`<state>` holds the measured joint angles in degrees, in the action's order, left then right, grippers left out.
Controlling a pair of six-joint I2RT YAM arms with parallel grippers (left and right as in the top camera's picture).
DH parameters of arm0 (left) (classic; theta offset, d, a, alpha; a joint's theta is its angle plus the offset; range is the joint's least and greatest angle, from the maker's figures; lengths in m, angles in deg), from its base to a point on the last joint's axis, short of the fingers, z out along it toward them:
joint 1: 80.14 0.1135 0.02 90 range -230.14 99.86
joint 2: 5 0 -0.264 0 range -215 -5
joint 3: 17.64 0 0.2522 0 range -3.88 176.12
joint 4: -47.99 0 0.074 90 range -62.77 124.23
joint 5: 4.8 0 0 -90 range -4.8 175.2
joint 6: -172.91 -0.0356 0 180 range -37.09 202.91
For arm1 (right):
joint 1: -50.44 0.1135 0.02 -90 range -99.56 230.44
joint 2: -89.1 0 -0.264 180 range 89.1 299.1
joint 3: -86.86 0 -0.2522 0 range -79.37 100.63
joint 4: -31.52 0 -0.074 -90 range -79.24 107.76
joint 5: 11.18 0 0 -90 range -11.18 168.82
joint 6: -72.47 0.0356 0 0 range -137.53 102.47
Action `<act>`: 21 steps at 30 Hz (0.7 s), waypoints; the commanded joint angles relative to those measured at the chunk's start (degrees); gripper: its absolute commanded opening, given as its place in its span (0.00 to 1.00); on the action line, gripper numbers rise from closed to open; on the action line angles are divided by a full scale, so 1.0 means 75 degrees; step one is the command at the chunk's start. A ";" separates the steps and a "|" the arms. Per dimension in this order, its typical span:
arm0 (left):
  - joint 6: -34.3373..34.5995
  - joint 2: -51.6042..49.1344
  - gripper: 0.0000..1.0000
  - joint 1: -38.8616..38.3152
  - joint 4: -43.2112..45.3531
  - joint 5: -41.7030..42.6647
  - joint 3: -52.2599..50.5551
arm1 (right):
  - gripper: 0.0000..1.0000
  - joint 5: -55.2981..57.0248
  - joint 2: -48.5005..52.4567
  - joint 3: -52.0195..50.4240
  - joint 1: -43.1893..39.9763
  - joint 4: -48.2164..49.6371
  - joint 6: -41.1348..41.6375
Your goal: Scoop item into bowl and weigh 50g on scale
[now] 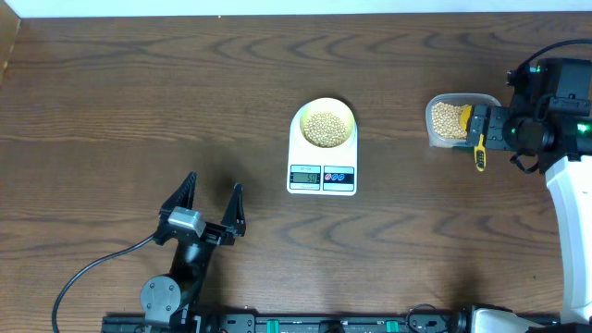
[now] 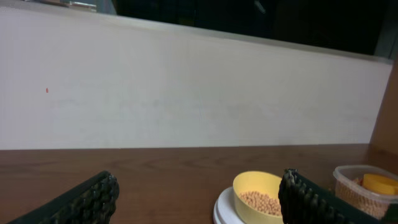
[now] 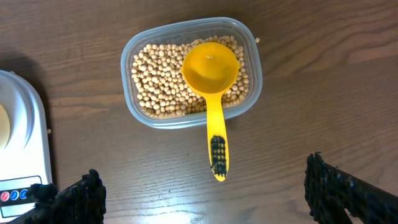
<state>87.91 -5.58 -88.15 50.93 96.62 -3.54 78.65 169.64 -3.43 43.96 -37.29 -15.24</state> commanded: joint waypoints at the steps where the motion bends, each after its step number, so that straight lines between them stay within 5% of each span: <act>1: 0.0178 0.0067 0.85 0.0029 -0.0169 -0.0184 -0.0015 | 0.99 0.0090 -0.0052 0.0015 0.0055 -0.0006 -0.0117; 21: 0.0443 0.0067 0.85 0.0023 -0.2232 -0.0274 -0.0015 | 0.99 0.0093 -0.0052 0.0015 0.0055 -0.0006 -0.0117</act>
<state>90.64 -5.58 -88.15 35.44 95.27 -3.52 78.65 169.64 -3.43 43.96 -37.29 -15.24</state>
